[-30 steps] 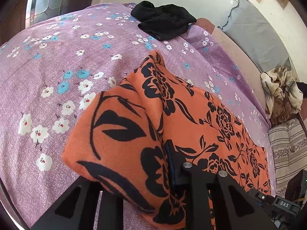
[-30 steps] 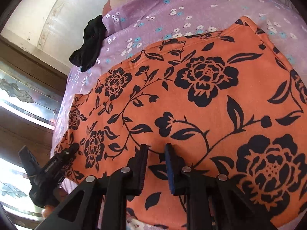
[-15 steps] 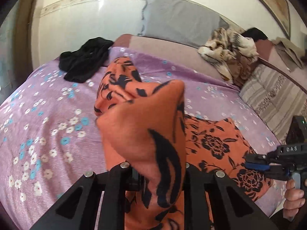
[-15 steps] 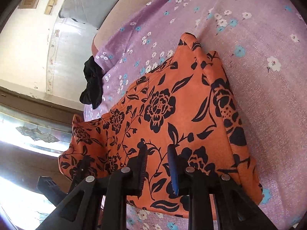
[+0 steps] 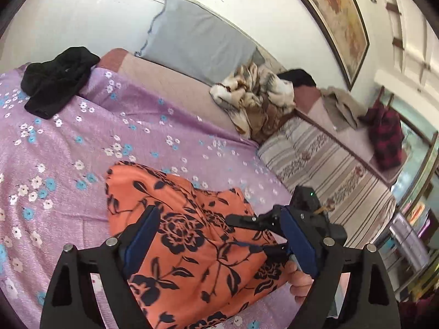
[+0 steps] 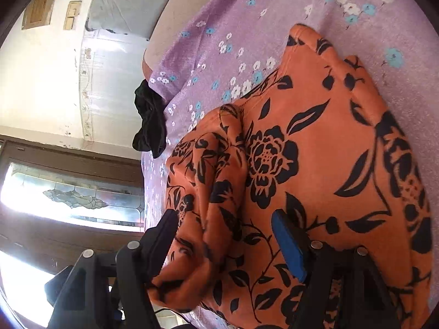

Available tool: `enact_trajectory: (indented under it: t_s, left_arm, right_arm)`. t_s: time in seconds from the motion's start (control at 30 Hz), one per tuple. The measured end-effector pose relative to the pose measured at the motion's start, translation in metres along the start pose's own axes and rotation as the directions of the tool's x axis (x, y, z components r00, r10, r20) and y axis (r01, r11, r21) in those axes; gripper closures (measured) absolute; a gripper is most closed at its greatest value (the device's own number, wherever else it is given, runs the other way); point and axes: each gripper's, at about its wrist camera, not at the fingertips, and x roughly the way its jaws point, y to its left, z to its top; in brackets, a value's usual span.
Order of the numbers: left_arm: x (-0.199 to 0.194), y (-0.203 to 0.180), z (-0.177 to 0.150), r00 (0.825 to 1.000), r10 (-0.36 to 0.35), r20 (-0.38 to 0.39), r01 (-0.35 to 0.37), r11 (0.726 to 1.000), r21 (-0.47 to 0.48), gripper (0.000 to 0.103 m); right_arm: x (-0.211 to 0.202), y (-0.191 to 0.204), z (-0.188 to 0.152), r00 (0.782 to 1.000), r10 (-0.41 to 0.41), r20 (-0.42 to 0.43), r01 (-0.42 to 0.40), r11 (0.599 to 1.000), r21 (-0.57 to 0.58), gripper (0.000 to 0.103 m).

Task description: Fold small clothes

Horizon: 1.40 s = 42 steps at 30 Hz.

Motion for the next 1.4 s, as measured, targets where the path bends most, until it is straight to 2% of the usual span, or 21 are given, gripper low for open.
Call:
enact_trajectory:
  t_s: [0.1, 0.17, 0.23, 0.3, 0.4, 0.43, 0.47, 0.5, 0.57, 0.67, 0.73, 0.83, 0.87, 0.93, 1.0, 1.07, 1.13, 1.2, 1.23, 1.3, 1.4]
  left_arm:
    - [0.0, 0.038, -0.004, 0.992, 0.11, -0.063, -0.117, 0.987, -0.11, 0.014]
    - [0.014, 0.061, -0.019, 0.964, 0.183, -0.193, -0.214, 0.965, -0.155, 0.014]
    - [0.03, 0.067, -0.035, 0.923, 0.251, -0.292, -0.293, 0.949, -0.112, 0.015]
    - [0.042, 0.056, -0.049, 0.906, 0.269, -0.328, -0.295, 0.955, -0.033, 0.015]
    - [0.054, 0.031, -0.058, 0.905, 0.241, -0.351, -0.234, 0.97, 0.064, 0.015]
    - [0.057, 0.024, -0.06, 0.903, 0.238, -0.357, -0.222, 0.971, 0.085, 0.015]
    - [0.06, 0.021, -0.061, 0.902, 0.242, -0.357, -0.221, 0.97, 0.099, 0.015]
    - [0.063, 0.016, -0.06, 0.9, 0.254, -0.354, -0.229, 0.967, 0.113, 0.015]
    - [0.064, 0.012, -0.058, 0.903, 0.256, -0.345, -0.23, 0.966, 0.115, 0.014]
    - [0.057, 0.002, -0.048, 0.944, 0.161, -0.289, -0.152, 0.987, 0.055, 0.014]
    - [0.057, -0.008, -0.045, 0.958, 0.101, -0.269, -0.092, 0.995, 0.048, 0.013]
    - [0.073, -0.022, -0.053, 0.949, 0.052, -0.311, -0.041, 0.998, 0.041, 0.01]
    - [0.081, -0.026, -0.058, 0.939, 0.068, -0.336, -0.052, 0.997, 0.058, 0.01]
    - [0.092, -0.037, -0.069, 0.92, 0.162, -0.356, -0.114, 0.982, 0.152, 0.007]
    - [0.1, -0.042, -0.077, 0.897, 0.204, -0.392, -0.13, 0.97, 0.207, 0.007]
    - [0.099, -0.037, -0.078, 0.895, 0.195, -0.402, -0.129, 0.974, 0.184, 0.007]
    - [0.097, -0.03, -0.079, 0.89, 0.165, -0.425, -0.115, 0.983, 0.141, 0.007]
    - [0.098, -0.02, -0.083, 0.88, 0.125, -0.458, -0.103, 0.992, 0.075, 0.007]
    - [0.099, -0.016, -0.085, 0.875, 0.106, -0.473, -0.098, 0.994, 0.042, 0.007]
    - [0.1, -0.014, -0.088, 0.867, 0.093, -0.49, -0.097, 0.995, 0.018, 0.007]
    - [0.097, -0.019, -0.091, 0.872, 0.106, -0.478, -0.09, 0.994, 0.056, 0.007]
  right_arm:
    - [0.017, 0.005, 0.0, 0.999, -0.019, -0.027, 0.019, 1.0, -0.007, 0.029]
    - [0.026, 0.008, 0.001, 0.999, -0.016, -0.037, 0.016, 1.0, -0.01, 0.029]
    - [0.035, 0.013, 0.001, 0.998, 0.002, -0.06, -0.002, 1.0, -0.01, 0.029]
    - [0.042, 0.02, -0.001, 0.997, -0.016, -0.069, 0.014, 0.999, -0.035, 0.029]
    - [0.053, 0.033, -0.006, 0.997, -0.073, -0.031, 0.069, 0.991, -0.117, 0.029]
    - [0.056, 0.038, -0.009, 0.996, -0.091, -0.025, 0.086, 0.983, -0.163, 0.038]
    - [0.06, 0.046, -0.013, 0.992, -0.124, -0.019, 0.116, 0.967, -0.225, 0.07]
    - [0.059, 0.053, -0.018, 0.987, -0.159, 0.006, 0.154, 0.947, -0.283, 0.083]
    - [0.047, 0.066, -0.025, 0.986, -0.15, 0.074, 0.166, 0.925, -0.343, 0.088]
    - [0.002, 0.083, -0.028, 0.973, -0.102, 0.205, 0.177, 0.903, -0.391, 0.089]
    - [-0.033, 0.084, -0.031, 0.954, -0.103, 0.282, 0.215, 0.891, -0.399, 0.089]
    - [-0.071, 0.066, -0.024, 0.923, -0.17, 0.345, 0.298, 0.882, -0.364, 0.089]
    - [-0.074, 0.055, -0.017, 0.918, -0.214, 0.334, 0.33, 0.879, -0.344, 0.089]
    - [-0.065, 0.015, -0.002, 0.935, -0.299, 0.19, 0.344, 0.897, -0.277, 0.088]
    - [-0.054, -0.03, 0.008, 0.929, -0.368, 0.03, 0.37, 0.925, -0.085, 0.083]
    - [-0.065, -0.045, 0.015, 0.966, -0.256, 0.025, 0.256, 0.967, 0.014, 0.08]
    - [-0.075, -0.038, 0.023, 0.971, -0.228, 0.073, 0.229, 0.973, -0.005, 0.074]
    - [-0.077, -0.033, 0.031, 0.972, -0.205, 0.117, 0.209, 0.978, -0.02, 0.049]
    - [-0.074, -0.033, 0.038, 0.974, -0.181, 0.133, 0.184, 0.983, -0.009, 0.027]
    - [-0.064, -0.034, 0.05, 0.979, -0.133, 0.153, 0.134, 0.991, 0.007, 0.026]
    - [-0.048, -0.026, 0.067, 0.983, -0.101, 0.154, 0.108, 0.993, -0.04, 0.028]
